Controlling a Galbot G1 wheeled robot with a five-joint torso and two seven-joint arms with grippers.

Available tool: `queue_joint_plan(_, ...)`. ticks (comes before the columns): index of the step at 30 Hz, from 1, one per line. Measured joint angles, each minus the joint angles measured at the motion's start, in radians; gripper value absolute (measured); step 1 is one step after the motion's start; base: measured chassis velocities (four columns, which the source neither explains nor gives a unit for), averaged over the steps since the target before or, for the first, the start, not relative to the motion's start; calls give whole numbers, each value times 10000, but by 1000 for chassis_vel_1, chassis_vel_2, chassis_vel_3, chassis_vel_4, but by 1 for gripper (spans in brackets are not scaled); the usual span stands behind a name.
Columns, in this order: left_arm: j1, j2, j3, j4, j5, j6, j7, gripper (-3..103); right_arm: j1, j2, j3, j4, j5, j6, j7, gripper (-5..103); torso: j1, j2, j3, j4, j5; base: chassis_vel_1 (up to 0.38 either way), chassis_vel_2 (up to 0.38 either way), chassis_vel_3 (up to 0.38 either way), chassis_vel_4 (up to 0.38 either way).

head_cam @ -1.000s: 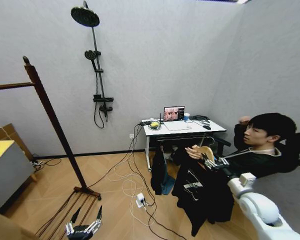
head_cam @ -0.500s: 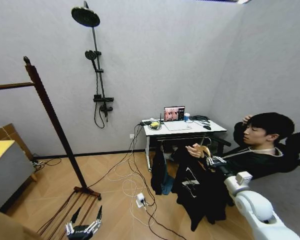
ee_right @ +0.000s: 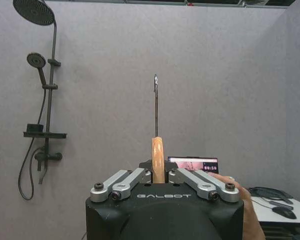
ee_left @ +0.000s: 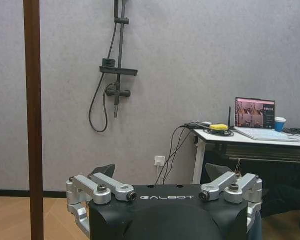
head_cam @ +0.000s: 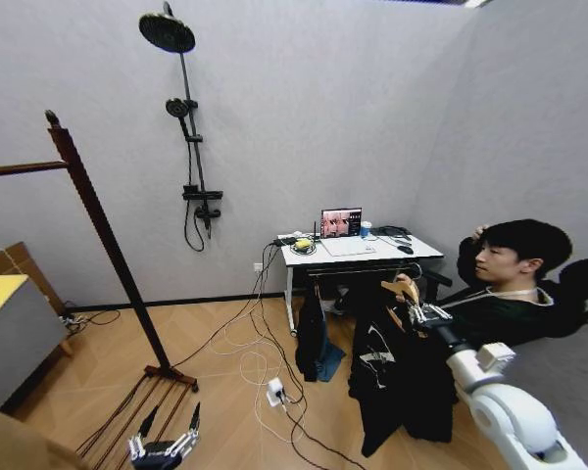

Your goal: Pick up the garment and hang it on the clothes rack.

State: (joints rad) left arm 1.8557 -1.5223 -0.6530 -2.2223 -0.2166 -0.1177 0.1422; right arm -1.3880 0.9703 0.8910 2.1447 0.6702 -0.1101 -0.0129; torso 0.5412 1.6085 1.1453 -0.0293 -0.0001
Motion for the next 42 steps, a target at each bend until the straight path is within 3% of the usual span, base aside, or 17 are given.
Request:
queue_joint_plan(11, 0, 0, 0, 0, 0, 0, 0, 100, -328, 35, -4, 1187, 221, -194, 294, 10, 0, 0, 0, 0, 0, 0, 0, 0, 0)
queue_joint_plan(42, 0, 0, 0, 0, 0, 0, 0, 100, -231, -54, -28, 1092, 603, -8, 128, 10, 0, -1, 1, 2, 1, 62, 59, 68, 57)
